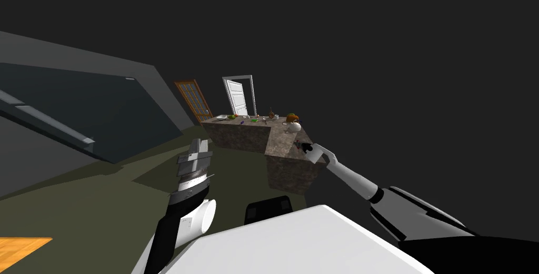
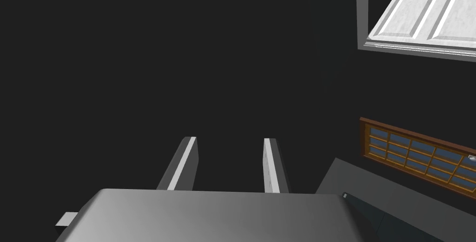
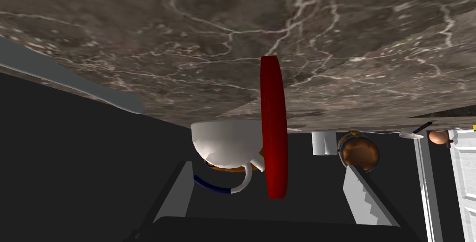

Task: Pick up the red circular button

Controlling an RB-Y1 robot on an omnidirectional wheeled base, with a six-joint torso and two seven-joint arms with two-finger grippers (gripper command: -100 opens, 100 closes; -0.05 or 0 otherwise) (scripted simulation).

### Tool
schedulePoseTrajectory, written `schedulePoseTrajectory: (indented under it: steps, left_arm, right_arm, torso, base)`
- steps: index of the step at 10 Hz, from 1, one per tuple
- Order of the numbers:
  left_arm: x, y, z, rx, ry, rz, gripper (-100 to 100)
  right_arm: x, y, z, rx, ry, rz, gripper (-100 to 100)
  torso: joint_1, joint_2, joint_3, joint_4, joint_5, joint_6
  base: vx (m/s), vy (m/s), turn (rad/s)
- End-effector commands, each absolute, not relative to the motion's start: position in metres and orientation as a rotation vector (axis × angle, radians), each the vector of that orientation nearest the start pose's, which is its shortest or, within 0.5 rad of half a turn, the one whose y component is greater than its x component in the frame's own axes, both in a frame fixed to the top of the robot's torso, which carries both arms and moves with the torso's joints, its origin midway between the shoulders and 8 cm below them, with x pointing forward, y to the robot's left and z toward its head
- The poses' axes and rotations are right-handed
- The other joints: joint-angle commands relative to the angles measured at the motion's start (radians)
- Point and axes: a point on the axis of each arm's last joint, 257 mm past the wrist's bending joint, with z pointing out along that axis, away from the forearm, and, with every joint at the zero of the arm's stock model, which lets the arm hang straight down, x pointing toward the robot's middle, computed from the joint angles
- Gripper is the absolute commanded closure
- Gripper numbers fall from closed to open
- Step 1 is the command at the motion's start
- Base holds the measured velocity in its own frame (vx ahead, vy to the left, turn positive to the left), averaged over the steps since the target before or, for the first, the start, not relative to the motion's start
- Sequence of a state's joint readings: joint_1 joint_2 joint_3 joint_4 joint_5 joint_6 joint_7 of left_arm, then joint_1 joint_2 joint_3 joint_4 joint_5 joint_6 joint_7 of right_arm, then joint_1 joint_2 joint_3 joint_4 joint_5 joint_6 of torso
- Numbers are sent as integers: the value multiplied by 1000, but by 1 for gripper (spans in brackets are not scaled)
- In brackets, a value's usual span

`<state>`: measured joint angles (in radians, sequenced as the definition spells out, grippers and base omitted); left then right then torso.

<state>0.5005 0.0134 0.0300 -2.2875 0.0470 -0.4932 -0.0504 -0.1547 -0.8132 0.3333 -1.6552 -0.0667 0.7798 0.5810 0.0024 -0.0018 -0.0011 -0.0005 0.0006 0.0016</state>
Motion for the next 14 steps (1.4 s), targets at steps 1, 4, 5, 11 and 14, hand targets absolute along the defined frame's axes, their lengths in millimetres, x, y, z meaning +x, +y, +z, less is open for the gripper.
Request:
schedulePoseTrajectory:
  steps: [1, 4, 5, 11, 14]
  left_arm:
    - [341, 293, 27, -654, 604, -1256, 0]
    - [341, 293, 27, -654, 604, -1256, 0]
    - [341, 293, 27, -654, 604, -1256, 0]
    - [341, 293, 27, -654, 604, -1256, 0]
    - [341, 293, 27, -654, 604, -1256, 0]
  right_arm:
    - [512, -411, -290, 325, 2129, -116, -100]
    - [498, -434, -294, 344, 2131, -119, -100]
    - [498, -447, -285, 354, 2118, -133, -100]
    - [469, -489, -285, 368, 2135, -138, -100]
    - [452, -506, -287, 375, 2153, -132, -100]
  torso:
    - [0, 0, 0, 0, 0, 0]
    - [0, 0, 0, 0, 0, 0]
    - [1, 0, 0, 0, 0, 0]
    - [2, 0, 0, 0, 0, -1]
    - [2, -1, 0, 0, 0, -1]
  base:
    - [46, 71, 77]
    - [30, 54, 45]
    - [38, 72, 51]
    - [31, 57, 48]
    - [35, 53, 39]
